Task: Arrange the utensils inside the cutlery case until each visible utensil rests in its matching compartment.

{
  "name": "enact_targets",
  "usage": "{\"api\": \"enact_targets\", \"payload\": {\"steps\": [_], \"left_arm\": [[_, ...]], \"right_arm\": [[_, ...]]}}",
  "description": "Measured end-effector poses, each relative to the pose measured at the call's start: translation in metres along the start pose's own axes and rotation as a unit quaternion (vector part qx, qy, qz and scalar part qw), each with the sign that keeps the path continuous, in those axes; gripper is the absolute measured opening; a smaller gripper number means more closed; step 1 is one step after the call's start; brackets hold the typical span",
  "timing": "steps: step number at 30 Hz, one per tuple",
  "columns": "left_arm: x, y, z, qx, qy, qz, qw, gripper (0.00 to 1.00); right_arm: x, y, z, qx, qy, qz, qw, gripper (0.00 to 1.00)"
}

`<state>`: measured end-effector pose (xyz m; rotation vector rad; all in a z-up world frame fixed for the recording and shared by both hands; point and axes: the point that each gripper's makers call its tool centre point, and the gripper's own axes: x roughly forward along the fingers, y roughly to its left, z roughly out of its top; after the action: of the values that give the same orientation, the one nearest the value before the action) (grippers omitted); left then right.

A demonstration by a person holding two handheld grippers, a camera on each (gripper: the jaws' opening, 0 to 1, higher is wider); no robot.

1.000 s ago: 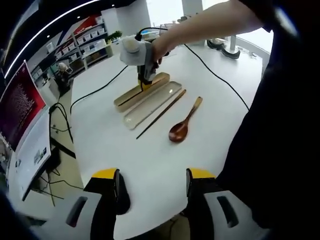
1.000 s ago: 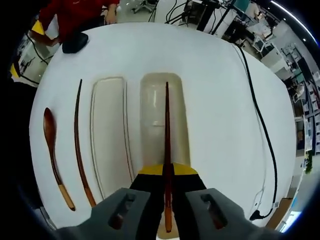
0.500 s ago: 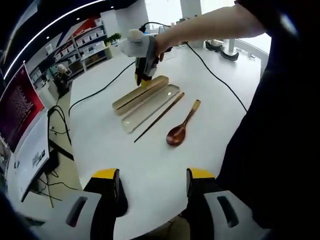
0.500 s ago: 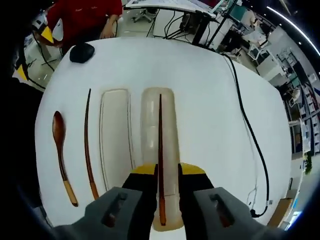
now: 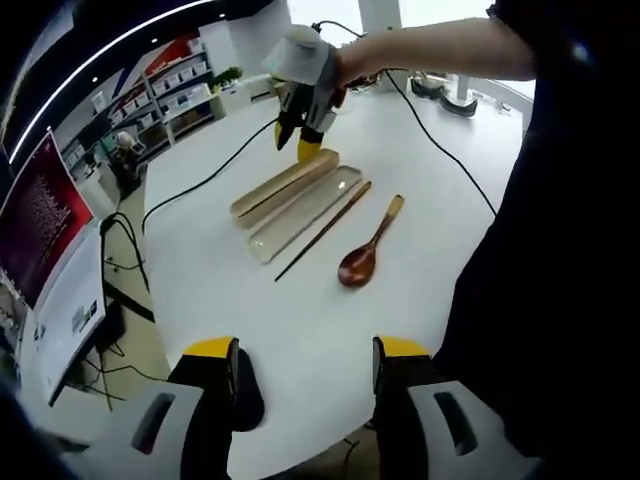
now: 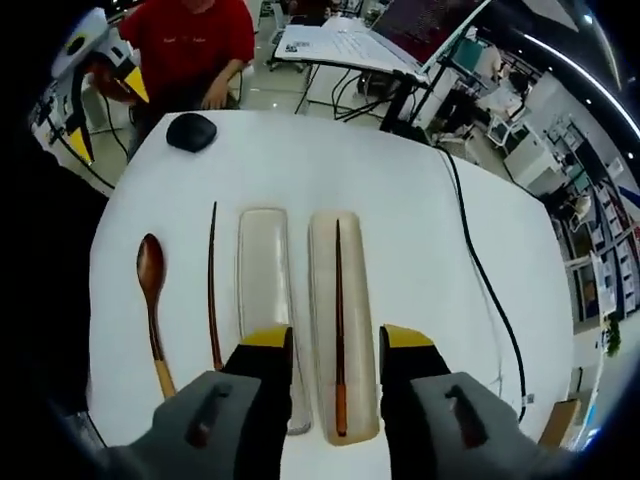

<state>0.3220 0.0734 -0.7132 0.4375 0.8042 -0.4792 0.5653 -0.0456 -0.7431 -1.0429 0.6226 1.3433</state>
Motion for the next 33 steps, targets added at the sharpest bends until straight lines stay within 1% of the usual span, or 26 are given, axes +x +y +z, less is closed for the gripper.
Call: {"api": "enact_targets", "payload": {"steps": [5, 8, 11, 12, 13, 17, 23, 27, 30, 33], "left_arm": [[-0.005, 0.002, -0.004, -0.005, 0.004, 0.013, 0.9999, 0.55], [-0.008, 0.0, -0.004, -0.009, 0.002, 0.014, 0.9999, 0.55], [-0.012, -0.001, -0.007, 0.014, 0.005, 0.015, 0.9998, 0.55], [-0.014, 0.002, -0.009, 0.019, 0.008, 0.025, 0.9995, 0.56], [-0.016, 0.005, -0.008, 0.02, 0.008, 0.032, 0.9993, 0.57], [-0.019, 0.007, -0.003, 0.012, -0.002, 0.038, 0.9992, 0.57], [-0.022, 0.001, -0.001, 0.023, 0.005, 0.038, 0.999, 0.57], [-0.028, 0.004, 0.001, 0.028, 0.007, 0.048, 0.9985, 0.57], [-0.03, 0.005, 0.004, 0.022, -0.001, 0.054, 0.9983, 0.58], [-0.03, 0.003, 0.004, 0.034, 0.01, 0.053, 0.9979, 0.58]], "right_arm": [[-0.012, 0.003, 0.006, -0.007, -0.015, -0.005, 0.9999, 0.32], [-0.018, 0.006, 0.005, -0.007, -0.018, 0.001, 0.9998, 0.31], [-0.026, 0.009, 0.004, -0.001, -0.025, 0.004, 0.9997, 0.32], [-0.027, 0.011, 0.004, 0.0, -0.027, 0.006, 0.9996, 0.33], [-0.03, 0.013, 0.003, 0.002, -0.03, 0.007, 0.9995, 0.34], [-0.037, 0.026, 0.002, 0.007, -0.045, 0.018, 0.9988, 0.37], [-0.041, 0.041, -0.005, 0.002, -0.044, 0.025, 0.9987, 0.37], [-0.042, 0.05, -0.008, 0.006, -0.051, 0.029, 0.9983, 0.37], [-0.042, 0.06, -0.009, 0.004, -0.053, 0.033, 0.998, 0.37], [-0.04, 0.069, -0.01, 0.003, -0.054, 0.037, 0.9979, 0.37]]}}
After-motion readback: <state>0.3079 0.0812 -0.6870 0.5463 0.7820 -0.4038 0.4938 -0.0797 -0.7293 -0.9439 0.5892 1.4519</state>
